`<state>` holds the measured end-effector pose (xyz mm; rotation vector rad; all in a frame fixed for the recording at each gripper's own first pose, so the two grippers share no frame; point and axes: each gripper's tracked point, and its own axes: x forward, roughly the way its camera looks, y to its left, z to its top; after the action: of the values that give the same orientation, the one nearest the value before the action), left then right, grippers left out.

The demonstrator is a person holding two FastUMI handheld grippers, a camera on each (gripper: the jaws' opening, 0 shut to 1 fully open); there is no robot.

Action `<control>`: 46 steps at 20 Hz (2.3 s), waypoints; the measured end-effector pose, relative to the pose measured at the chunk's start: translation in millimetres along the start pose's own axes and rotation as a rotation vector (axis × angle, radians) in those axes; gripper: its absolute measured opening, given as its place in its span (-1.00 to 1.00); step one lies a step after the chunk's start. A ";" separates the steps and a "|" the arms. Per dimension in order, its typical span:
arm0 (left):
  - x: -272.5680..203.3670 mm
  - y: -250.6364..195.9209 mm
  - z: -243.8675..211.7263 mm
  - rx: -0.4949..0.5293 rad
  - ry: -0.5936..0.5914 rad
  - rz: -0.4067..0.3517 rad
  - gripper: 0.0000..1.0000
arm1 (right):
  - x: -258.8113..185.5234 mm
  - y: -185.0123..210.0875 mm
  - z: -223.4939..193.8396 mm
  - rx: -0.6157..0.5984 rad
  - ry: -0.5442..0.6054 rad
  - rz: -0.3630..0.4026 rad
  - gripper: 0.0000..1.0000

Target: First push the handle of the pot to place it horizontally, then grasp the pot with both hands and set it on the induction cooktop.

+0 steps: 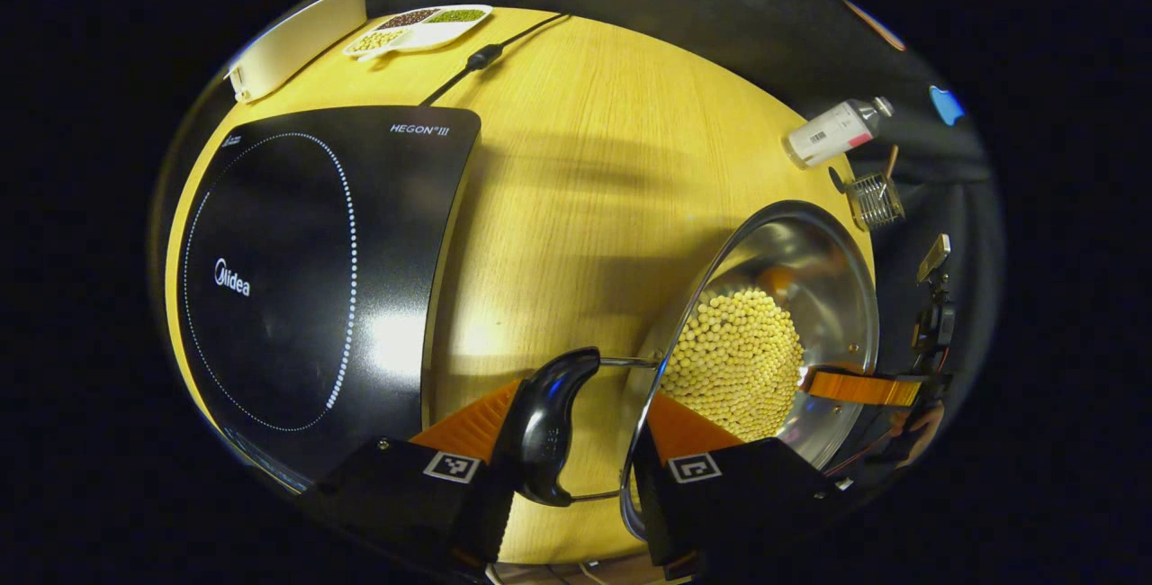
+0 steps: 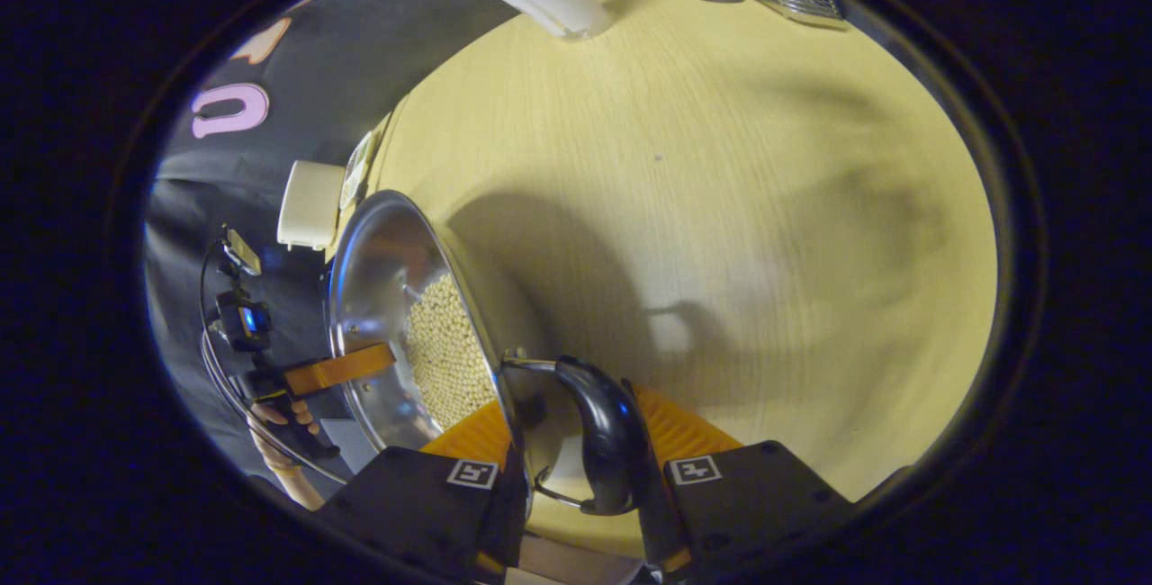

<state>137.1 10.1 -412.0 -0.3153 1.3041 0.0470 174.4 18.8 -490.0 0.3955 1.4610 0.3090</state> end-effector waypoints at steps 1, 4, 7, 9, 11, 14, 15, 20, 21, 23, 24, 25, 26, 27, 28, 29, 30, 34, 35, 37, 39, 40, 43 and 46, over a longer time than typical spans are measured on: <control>-3.5 -1.1 -3.1 0.001 0.004 0.002 0.24 | -4.0 0.3 -1.7 -0.003 -0.001 0.000 -0.05; -16.8 -6.5 -14.0 0.001 0.014 -0.006 0.23 | -20.4 2.3 -12.6 -0.005 -0.004 -0.004 -0.05; -36.4 -11.5 -24.3 0.025 0.014 -0.012 0.23 | -39.8 8.1 -25.4 -0.002 -0.011 -0.007 -0.05; -51.3 -11.1 -28.6 0.042 0.006 -0.013 0.22 | -51.9 15.0 -36.7 -0.005 -0.012 -0.009 -0.05; -65.3 -8.3 -31.8 0.048 -0.006 -0.016 0.22 | -61.5 24.5 -44.6 -0.016 -0.018 -0.009 -0.05; -82.7 2.4 -37.0 0.043 -0.021 -0.016 0.22 | -69.5 42.1 -55.1 -0.035 -0.038 -0.011 0.07; -87.6 6.9 -36.6 0.039 -0.025 -0.016 0.22 | -69.8 48.8 -58.9 -0.039 -0.041 -0.011 -0.03; -112.8 43.0 -41.2 0.020 -0.048 -0.023 0.22 | -66.2 91.3 -72.7 -0.072 -0.056 -0.008 -0.03; -116.8 52.3 -39.7 0.013 -0.053 -0.025 0.22 | -63.4 102.3 -75.9 -0.079 -0.060 -0.010 0.08; -124.0 75.0 -36.2 0.009 -0.067 -0.028 0.27 | -54.8 124.4 -81.0 -0.084 -0.069 -0.015 -0.03; -127.5 86.8 -34.4 0.012 -0.072 -0.030 0.22 | -49.6 135.9 -83.6 -0.086 -0.070 -0.016 -0.03; -131.2 98.1 -32.1 0.016 -0.079 -0.030 0.22 | -44.4 147.8 -87.2 -0.087 -0.070 -0.017 -0.05; -135.2 112.0 -29.5 0.020 -0.083 -0.028 0.18 | -37.6 160.0 -89.4 -0.085 -0.070 -0.019 -0.03; -137.7 125.8 -26.9 0.022 -0.087 -0.025 0.22 | -30.1 173.0 -91.7 -0.085 -0.072 -0.019 -0.03; -141.6 137.7 -22.7 0.021 -0.091 -0.023 0.22 | -22.7 184.9 -93.6 -0.085 -0.071 -0.019 -0.03; -144.0 149.7 -18.4 0.023 -0.092 -0.021 0.22 | -15.0 196.6 -94.9 -0.084 -0.072 -0.016 -0.03; -145.3 162.0 -16.1 0.023 -0.094 -0.019 0.22 | -7.7 207.6 -97.6 -0.083 -0.070 -0.015 -0.03; -146.6 209.7 -1.8 0.040 -0.106 0.000 0.22 | 25.3 248.5 -97.2 -0.087 -0.080 -0.006 -0.03; -145.8 220.3 3.7 0.044 -0.115 0.004 0.22 | 33.5 258.6 -93.3 -0.097 -0.092 -0.006 -0.05; -144.0 240.1 12.2 0.038 -0.130 0.005 0.22 | 51.5 276.9 -89.2 -0.110 -0.103 -0.004 0.09; -141.9 258.2 20.1 0.035 -0.133 0.009 0.24 | 65.4 289.6 -86.0 -0.112 -0.101 -0.006 0.09; -138.9 266.0 23.8 0.036 -0.133 0.013 0.24 | 72.6 295.3 -83.1 -0.113 -0.100 -0.006 0.09; -131.2 284.6 36.2 0.044 -0.136 0.018 0.24 | 90.0 306.6 -75.8 -0.107 -0.100 -0.006 0.08; -125.5 298.8 46.9 0.053 -0.137 0.032 0.22 | 108.9 315.1 -67.7 -0.093 -0.098 -0.007 0.08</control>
<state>84.5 325.7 -342.3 -0.2417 1.1723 0.0603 128.2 353.8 -453.2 0.3263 1.3462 0.3462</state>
